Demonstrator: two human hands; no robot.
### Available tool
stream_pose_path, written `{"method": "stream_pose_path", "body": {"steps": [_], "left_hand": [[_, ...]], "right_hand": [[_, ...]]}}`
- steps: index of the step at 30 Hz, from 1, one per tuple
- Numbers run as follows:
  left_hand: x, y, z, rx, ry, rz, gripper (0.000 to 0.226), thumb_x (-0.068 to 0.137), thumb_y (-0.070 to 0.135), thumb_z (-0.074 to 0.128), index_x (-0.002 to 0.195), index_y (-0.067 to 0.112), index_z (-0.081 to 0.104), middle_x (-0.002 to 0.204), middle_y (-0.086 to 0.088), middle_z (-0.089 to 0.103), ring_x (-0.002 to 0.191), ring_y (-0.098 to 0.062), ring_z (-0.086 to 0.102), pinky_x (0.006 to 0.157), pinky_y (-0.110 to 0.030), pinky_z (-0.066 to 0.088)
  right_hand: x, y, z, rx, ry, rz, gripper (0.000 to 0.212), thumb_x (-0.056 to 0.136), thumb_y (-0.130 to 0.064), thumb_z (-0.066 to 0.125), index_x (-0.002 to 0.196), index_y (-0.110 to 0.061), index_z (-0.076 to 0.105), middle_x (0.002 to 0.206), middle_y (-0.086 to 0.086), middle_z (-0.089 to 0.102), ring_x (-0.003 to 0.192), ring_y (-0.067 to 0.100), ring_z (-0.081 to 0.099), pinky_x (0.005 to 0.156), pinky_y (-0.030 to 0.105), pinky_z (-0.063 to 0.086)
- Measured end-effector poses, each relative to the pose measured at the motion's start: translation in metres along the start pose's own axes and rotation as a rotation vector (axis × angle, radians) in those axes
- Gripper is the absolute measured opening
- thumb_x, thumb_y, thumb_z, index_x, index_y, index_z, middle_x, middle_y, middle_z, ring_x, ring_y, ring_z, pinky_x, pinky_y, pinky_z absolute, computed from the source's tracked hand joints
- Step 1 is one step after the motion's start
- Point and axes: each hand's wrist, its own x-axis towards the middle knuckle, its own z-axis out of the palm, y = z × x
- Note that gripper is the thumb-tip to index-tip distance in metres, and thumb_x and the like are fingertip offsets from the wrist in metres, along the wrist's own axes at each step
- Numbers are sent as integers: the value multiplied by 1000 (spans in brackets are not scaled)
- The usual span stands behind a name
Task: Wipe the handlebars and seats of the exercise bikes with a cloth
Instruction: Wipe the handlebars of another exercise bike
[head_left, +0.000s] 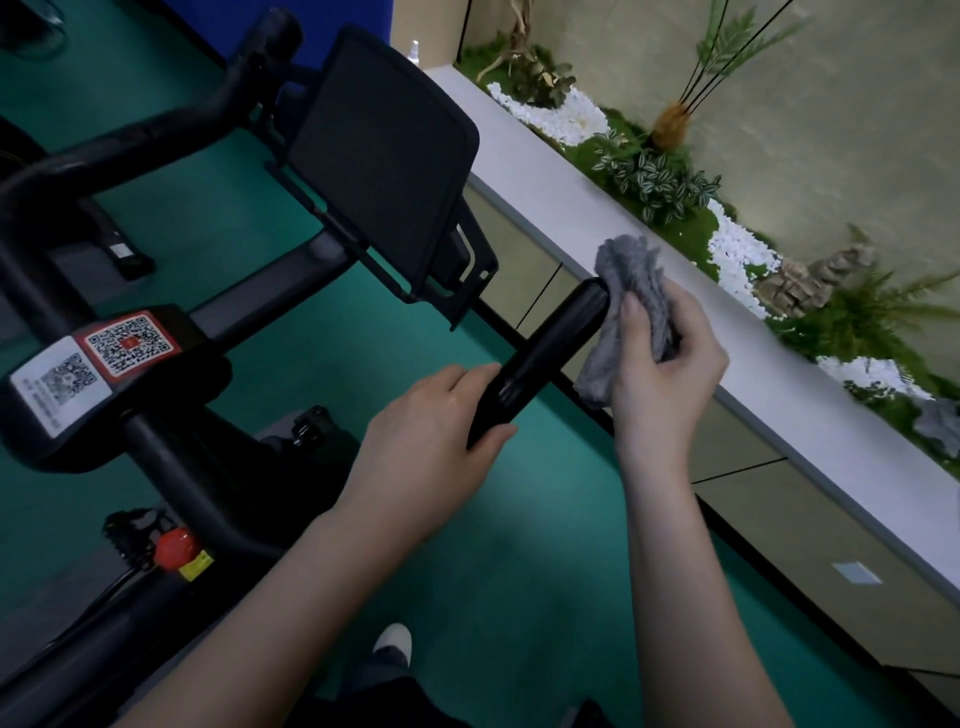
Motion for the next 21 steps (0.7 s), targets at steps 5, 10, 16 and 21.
{"method": "stream_pose_path", "body": {"steps": [5,10,16,21], "left_hand": [[1,-1,-1,-12,-16,-2,51,90,46,53,137,31,41,118,9,56,105,-16,57,82,-40,52],[1,0,-1,-28,-11,4,48,90,44,55,135,32,44,115,8,58,103,-17,57,81,-40,52],[1,-1,-1,-65,-2,-1,45,89,41,57,132,32,47,115,9,58,101,-18,58,80,-41,52],[1,0,0,-89,4,5,44,88,37,60,130,30,49,112,4,59,99,-21,59,79,-42,52]], "right_hand": [[27,-8,-5,7,-229,-68,34,88,1,57,98,-32,64,88,-19,66,83,-7,61,78,13,46],[74,-16,-10,25,-644,107,20,89,-6,60,85,-24,68,70,-12,67,67,5,60,63,20,47],[26,8,2,565,-164,536,19,93,-4,55,109,-3,64,97,11,71,85,21,69,80,34,57],[-30,11,31,758,225,566,20,95,-6,53,114,-1,60,97,8,69,92,20,67,87,37,55]]}}
